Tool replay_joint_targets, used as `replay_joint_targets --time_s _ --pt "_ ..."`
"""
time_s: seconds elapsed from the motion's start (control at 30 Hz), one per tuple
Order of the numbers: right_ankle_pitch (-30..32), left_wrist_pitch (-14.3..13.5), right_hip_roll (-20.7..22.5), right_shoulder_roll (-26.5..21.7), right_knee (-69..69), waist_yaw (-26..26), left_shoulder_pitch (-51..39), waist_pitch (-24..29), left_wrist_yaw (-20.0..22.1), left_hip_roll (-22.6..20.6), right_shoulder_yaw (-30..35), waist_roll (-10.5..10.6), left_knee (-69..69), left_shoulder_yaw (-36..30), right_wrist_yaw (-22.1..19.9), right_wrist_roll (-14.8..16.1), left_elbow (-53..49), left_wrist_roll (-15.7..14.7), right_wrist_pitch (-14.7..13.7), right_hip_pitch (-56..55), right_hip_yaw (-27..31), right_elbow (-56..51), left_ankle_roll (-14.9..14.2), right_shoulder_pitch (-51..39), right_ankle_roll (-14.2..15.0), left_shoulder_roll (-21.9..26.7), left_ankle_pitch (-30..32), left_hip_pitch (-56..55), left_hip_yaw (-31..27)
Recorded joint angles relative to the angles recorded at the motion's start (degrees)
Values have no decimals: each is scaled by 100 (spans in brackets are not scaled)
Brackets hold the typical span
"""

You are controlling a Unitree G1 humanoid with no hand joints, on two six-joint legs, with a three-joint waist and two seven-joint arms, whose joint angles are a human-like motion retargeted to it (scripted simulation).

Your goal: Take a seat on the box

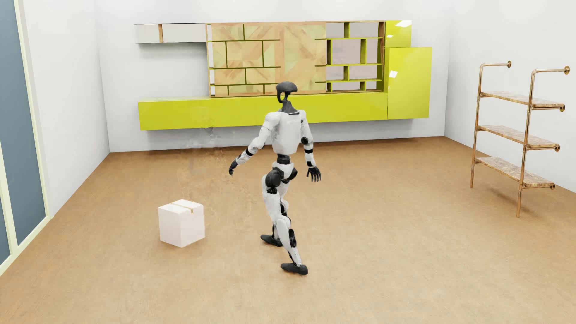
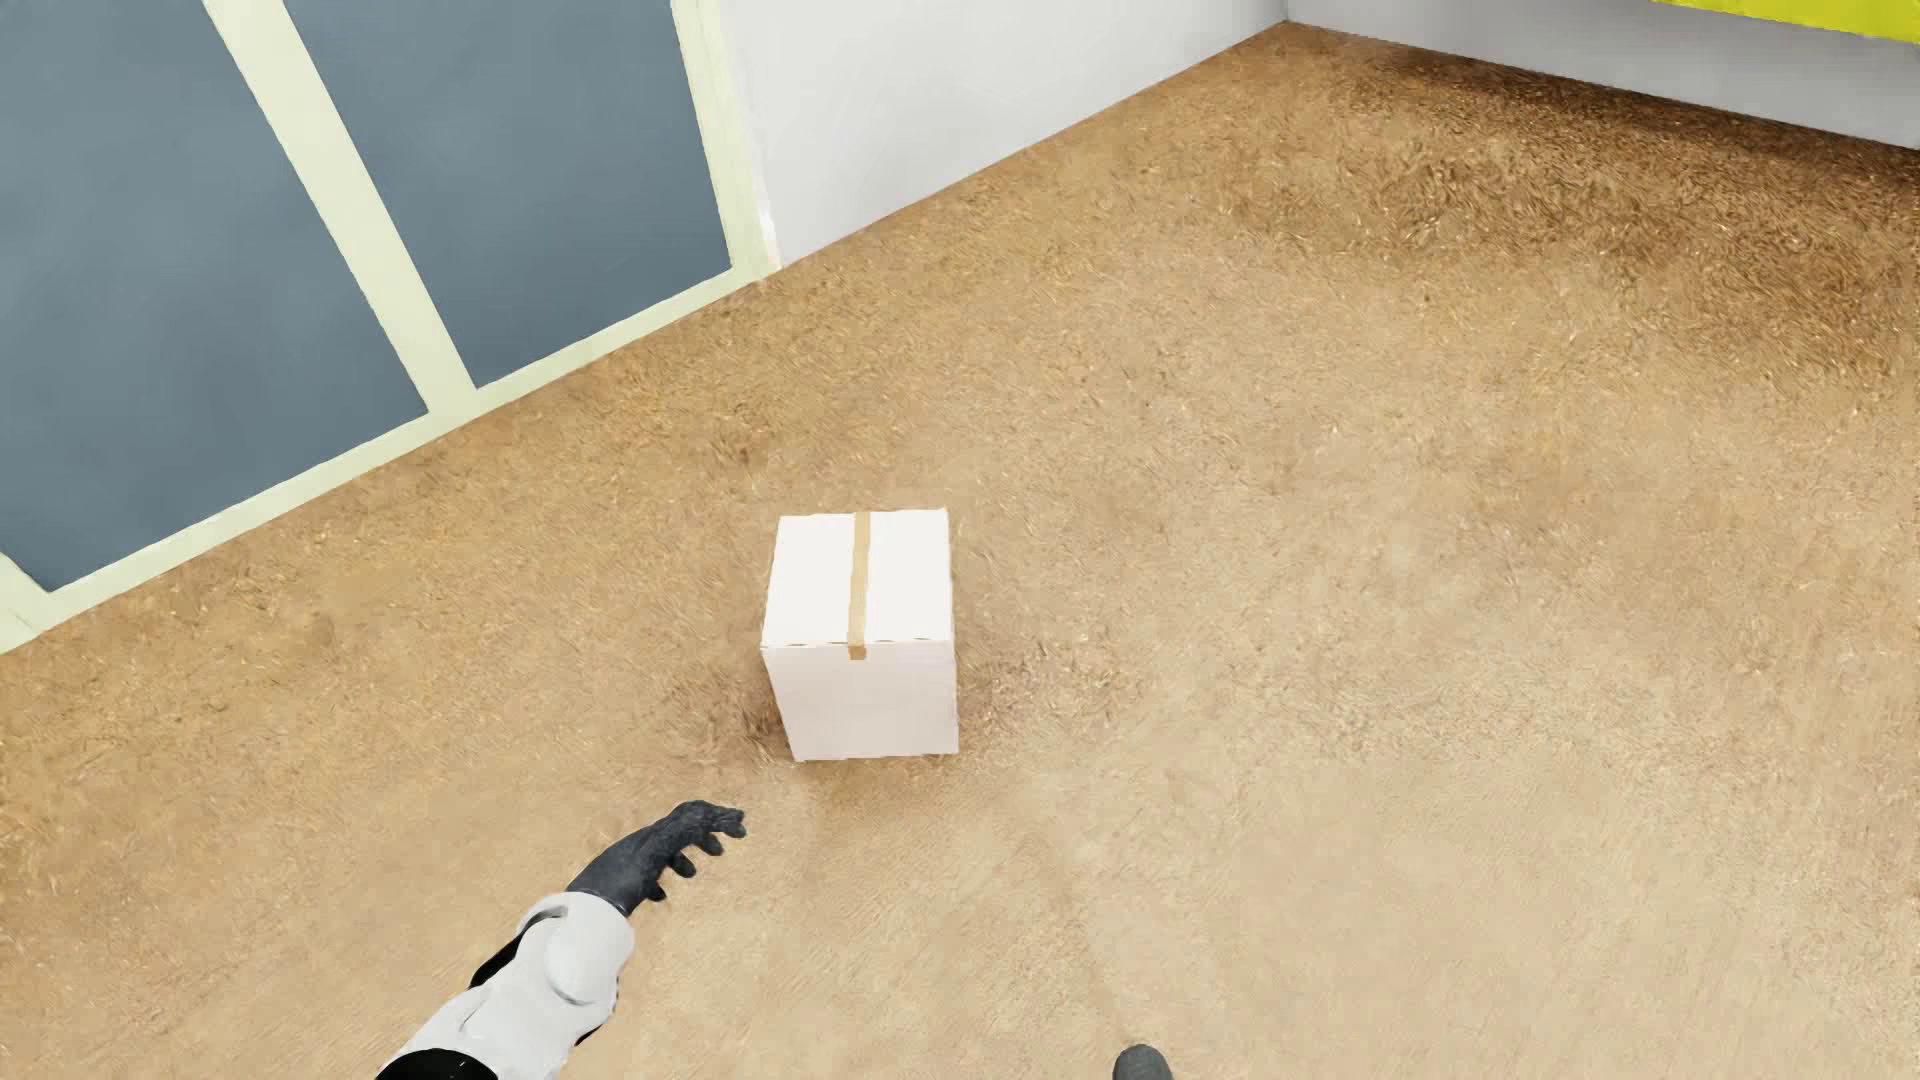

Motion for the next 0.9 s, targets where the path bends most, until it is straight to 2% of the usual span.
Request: replay_joint_targets --time_s 0.03,0.07,0.1,0.13,0.17,0.2,0.23,0.27,0.3,0.33,0.37,0.4,0.43,0.47,0.5,0.53,0.57,0.6,0.63,0.67,0.7,0.73,0.77,0.8,0.83,0.87,0.9 --pt "216 42 -135 -42 114 -13 -15 -33 144 49 -36 -42 114 -30 -70 153 -159 45 -15 -4 377 9 -146 209 435 0 -154 236 -60" --pt "499 -63 -49 -27 738 -59 30 20 -61 229 -166 -42 468 -50 96 68 -343 100 -155 -54 295 60 -328 270 681 18 -255 322 -108" --pt "468 42 -13 -58 1245 -46 126 -52 -161 404 -235 38 1079 151 150 -50 -437 366 -110 -134 78 107 -366 255 529 -83 -370 135 -222" --pt "94 -121 61 -77 1464 -13 238 67 -145 575 -163 89 1966 328 77 -294 -319 315 -209 139 -38 202 -583 126 456 -206 -99 -61 -306" --pt "-129 -111 26 12 1358 122 322 176 -72 783 -195 22 3272 281 114 -424 30 425 -290 638 -259 200 -908 9 350 -323 403 -540 -361" --pt "-268 -116 53 28 1208 288 481 127 -390 920 -66 -13 4492 294 202 -508 74 303 -173 882 -265 127 -1153 -172 207 -304 828 -1254 -558" --pt "-506 34 62 -66 1154 390 537 199 -363 964 72 2 5564 343 54 -752 401 705 -325 1129 -396 7 -813 -428 119 -408 985 -1977 -553" --pt "-545 -11 115 -200 1036 538 644 258 -670 926 214 -63 6133 527 285 -911 642 713 -296 1408 -617 -213 -508 -704 -184 -453 807 -2528 -521" --pt "-614 155 180 -301 817 624 774 385 -480 903 442 -116 6327 610 317 -900 887 917 -468 1728 -660 -318 -443 -1027 -351 -520 776 -3099 -603" --pt "-770 182 277 -479 519 778 912 487 -453 878 587 -92 6227 822 305 -1058 1244 909 -583 2089 -819 -295 -711 -1411 -343 -620 607 -3511 -563" --pt "-815 216 331 -643 241 901 1123 497 -427 756 847 -67 5671 974 162 -954 1480 801 -439 2379 -890 -351 -795 -1669 -462 -693 519 -3859 -663" --pt "-871 270 417 -886 -130 1010 1242 537 -380 618 919 -51 4790 1150 221 -841 1732 769 -644 2743 -965 -443 -694 -1940 -418 -717 505 -4025 -712" --pt "-1024 348 470 -1125 -224 1077 1486 490 -383 527 1110 -14 3576 1289 -64 -878 1864 716 -494 2989 -1006 -487 -500 -2078 -446 -692 702 -3907 -666" --pt "-1205 265 638 -1342 -281 1089 1664 588 -317 173 1098 50 2346 1331 242 -705 1892 741 -921 3346 -1131 -577 215 -2229 -522 -582 1158 -3527 -163" --pt "-1431 342 815 -1540 -103 1046 1831 587 -236 -284 1009 195 1669 1562 177 -586 1907 853 -897 3429 -1333 -642 1128 -2367 -649 -537 1642 -3370 424" --pt "-1534 293 948 -1656 235 964 1951 581 -354 -487 959 258 1479 1752 121 -481 1838 867 -937 3383 -1302 -592 1489 -2544 -811 -408 1484 -3259 533" --pt "-1304 424 1124 -1643 198 937 2044 544 -281 -476 740 197 1601 1619 82 -445 1809 786 -864 3513 -1160 -742 1569 -2400 -841 -202 1351 -3245 182" --pt "-1398 406 930 -1451 1709 958 2071 560 -225 -550 745 -32 1399 1640 -161 -220 1825 616 -779 2900 -1006 -802 1407 -2300 -642 -22 1488 -3005 -123" --pt "-1443 435 577 -1322 3446 886 2112 659 -211 -695 863 -88 960 1753 -229 -64 1783 444 -710 2250 -775 -733 1497 -2274 -17 -3 1412 -2525 -68" --pt "-1502 576 333 -1273 4903 738 1987 782 -113 -671 749 -35 1114 1755 -110 -21 1769 507 -639 1690 -934 -658 1512 -2381 359 29 1136 -2441 125" --pt "-1659 313 296 -1219 5795 619 1823 699 -191 -473 604 45 1299 1597 -1 -204 1716 343 -716 1153 -1177 -744 1237 -2227 199 150 828 -2526 50" --pt "-1936 353 58 -1057 6307 587 1681 750 -115 -485 594 21 1339 1358 27 -252 1663 351 -742 890 -1082 -798 1183 -1970 89 125 675 -2350 -17" --pt "-2070 321 98 -830 6446 554 1400 839 27 -417 595 28 1454 1235 -80 -238 1574 99 -803 567 -644 -870 1037 -1801 64 29 599 -2292 -181" --pt "-1743 252 182 -543 6189 460 1208 874 74 -356 698 -10 1433 1161 -83 -283 1408 138 -819 298 -312 -782 869 -1705 -133 -24 572 -2228 -388" --pt "-1869 61 150 -345 5723 405 1013 846 68 -297 741 -32 1397 974 34 -292 1055 118 -774 16 -62 -678 732 -1718 -310 -100 478 -2295 -490" --pt "-2182 229 114 -161 4962 380 932 863 10 -262 721 -33 1377 780 18 -517 714 367 -640 -15 89 -725 508 -1569 -277 -205 496 -2366 -550" --pt "-1770 -44 174 6 3653 379 882 741 -114 -86 800 -11 1510 406 136 -582 320 313 -768 185 229 -864 231 -1362 -494 -243 475 -2590 -654"
